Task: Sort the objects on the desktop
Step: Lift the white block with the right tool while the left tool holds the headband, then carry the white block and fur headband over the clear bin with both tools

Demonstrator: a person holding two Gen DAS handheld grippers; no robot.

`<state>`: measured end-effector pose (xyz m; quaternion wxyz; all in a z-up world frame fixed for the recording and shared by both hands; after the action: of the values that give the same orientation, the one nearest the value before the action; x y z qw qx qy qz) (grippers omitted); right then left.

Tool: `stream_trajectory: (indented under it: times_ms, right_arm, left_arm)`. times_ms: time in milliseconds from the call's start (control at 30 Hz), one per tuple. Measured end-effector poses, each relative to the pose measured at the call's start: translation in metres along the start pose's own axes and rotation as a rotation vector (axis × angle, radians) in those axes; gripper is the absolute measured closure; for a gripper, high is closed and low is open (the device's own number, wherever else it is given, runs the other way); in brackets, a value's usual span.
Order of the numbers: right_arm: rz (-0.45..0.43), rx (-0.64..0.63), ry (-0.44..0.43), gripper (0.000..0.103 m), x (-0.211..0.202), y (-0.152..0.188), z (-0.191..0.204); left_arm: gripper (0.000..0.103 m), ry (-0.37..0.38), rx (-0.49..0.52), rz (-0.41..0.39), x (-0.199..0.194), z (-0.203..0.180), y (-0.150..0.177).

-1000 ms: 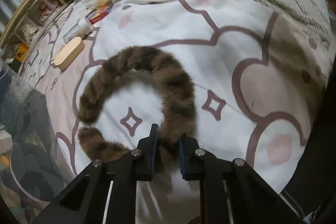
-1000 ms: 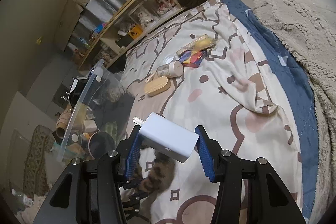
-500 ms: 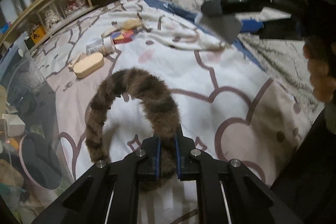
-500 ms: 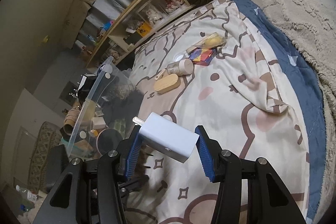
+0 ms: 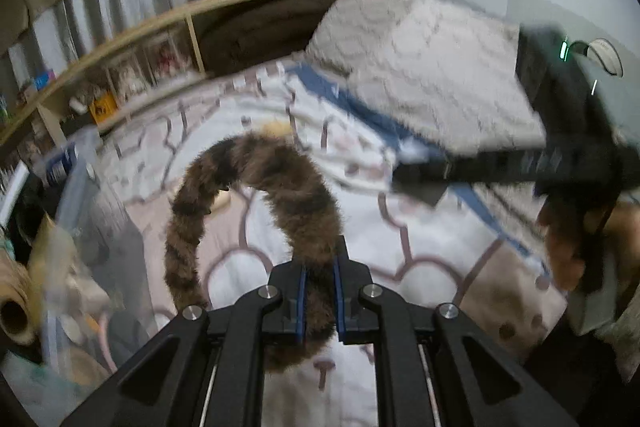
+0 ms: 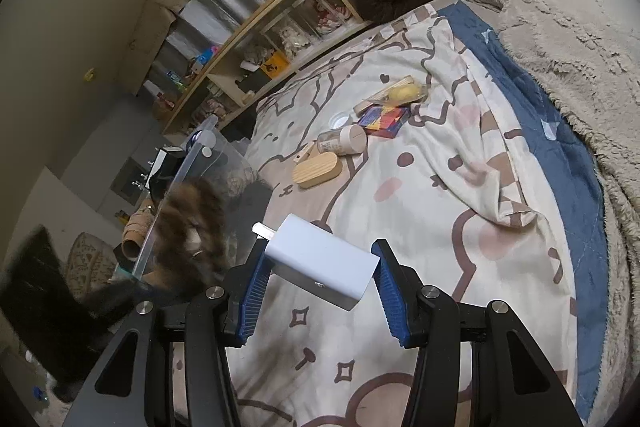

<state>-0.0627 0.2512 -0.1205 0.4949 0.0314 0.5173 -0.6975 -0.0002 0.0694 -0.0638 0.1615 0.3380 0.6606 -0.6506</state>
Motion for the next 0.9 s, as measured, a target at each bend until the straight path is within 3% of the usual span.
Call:
stream_trajectory:
  times_ms: [333,633,900]
  right_arm:
    - [-0.039,-0.061,0.013,0.051,-0.008,-0.007,0.011]
    - [-0.072,-0.168,-0.019,0.051,-0.020,-0.028,0.062]
    - [-0.065,-0.258,-0.090,0.051,-0.009,-0.052,0.131]
  left_arm:
    - [0.092,-0.019,-0.082,-0.174,-0.054,0.016,-0.065]
    - [0.092,-0.066,-0.147,-0.232,-0.111,0.081,-0.069]
    - [0.092,-0.126,-0.211,-0.286,-0.159,0.143,-0.059]
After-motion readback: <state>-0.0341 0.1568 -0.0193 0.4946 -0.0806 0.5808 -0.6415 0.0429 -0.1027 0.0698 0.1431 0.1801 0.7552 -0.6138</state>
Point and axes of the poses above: each gripper's, at about its wrist camera, not at the fingertips, and x roughly the way its jaws point, z to its left, y to its underside, the point moved 2 cm from there along x, roughly the way its jaws point, and after that the axes turned 14 degrees about -x, right-handed, at the moved point
